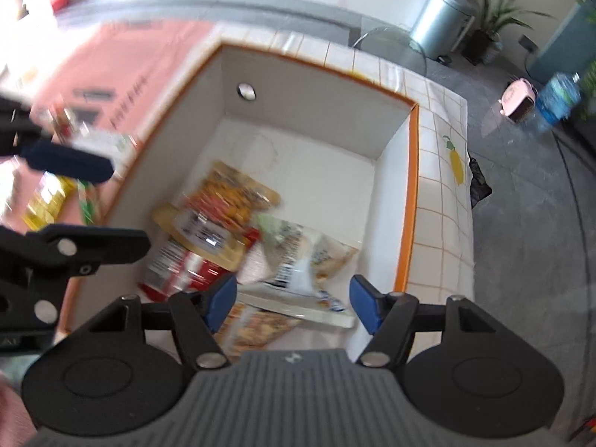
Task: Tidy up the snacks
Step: 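Withdraw both tools from the box back over the table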
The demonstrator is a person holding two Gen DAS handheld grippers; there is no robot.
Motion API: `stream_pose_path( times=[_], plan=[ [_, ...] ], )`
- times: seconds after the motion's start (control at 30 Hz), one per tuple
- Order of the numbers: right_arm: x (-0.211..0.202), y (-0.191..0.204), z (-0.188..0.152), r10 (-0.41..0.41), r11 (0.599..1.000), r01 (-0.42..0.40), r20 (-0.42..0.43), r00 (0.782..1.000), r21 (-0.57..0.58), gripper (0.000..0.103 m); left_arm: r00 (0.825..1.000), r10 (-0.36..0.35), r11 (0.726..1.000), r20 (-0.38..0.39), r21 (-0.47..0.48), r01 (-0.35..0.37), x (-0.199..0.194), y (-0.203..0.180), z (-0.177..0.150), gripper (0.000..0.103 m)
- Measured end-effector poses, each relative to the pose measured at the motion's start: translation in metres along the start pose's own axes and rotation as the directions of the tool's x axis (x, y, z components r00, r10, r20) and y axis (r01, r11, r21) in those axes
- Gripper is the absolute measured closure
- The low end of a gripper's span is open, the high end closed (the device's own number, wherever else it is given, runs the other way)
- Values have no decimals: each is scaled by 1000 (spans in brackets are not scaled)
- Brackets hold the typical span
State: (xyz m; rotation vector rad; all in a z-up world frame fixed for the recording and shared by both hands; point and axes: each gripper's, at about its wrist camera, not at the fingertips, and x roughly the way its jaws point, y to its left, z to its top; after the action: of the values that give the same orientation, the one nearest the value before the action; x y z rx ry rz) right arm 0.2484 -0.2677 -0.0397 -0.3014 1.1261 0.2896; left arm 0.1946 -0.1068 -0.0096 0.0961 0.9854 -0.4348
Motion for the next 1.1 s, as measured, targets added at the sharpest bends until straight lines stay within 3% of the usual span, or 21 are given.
stream_pose_path(
  times=[0.23, 0.43, 0.6, 0.77, 0.97, 1.1],
  plan=[
    [-47, 52, -14, 42, 992, -62, 181, 983, 107, 31, 985, 116, 982, 127, -164, -94, -62, 44, -43, 37],
    [-61, 110, -40, 57, 969, -129, 315, 947, 211, 30, 975, 181, 937, 130, -325, -130, -83, 88, -85, 37],
    [-64, 161, -55, 47, 965, -144, 398, 916, 217, 30, 976, 195, 903, 99, -406, -139, -96, 118, -116, 36],
    [-52, 197, -70, -9, 967, -108, 452, 892, 231, 29, 978, 195, 871, 74, -471, -139, -103, 146, -146, 34],
    [-25, 222, -79, -44, 979, -54, 463, 885, 196, 30, 979, 186, 807, 85, -582, -103, -103, 179, -176, 31],
    [-10, 235, -74, -36, 990, -31, 459, 888, 137, 38, 983, 176, 791, 56, -602, -108, -92, 192, -178, 29]
  ],
)
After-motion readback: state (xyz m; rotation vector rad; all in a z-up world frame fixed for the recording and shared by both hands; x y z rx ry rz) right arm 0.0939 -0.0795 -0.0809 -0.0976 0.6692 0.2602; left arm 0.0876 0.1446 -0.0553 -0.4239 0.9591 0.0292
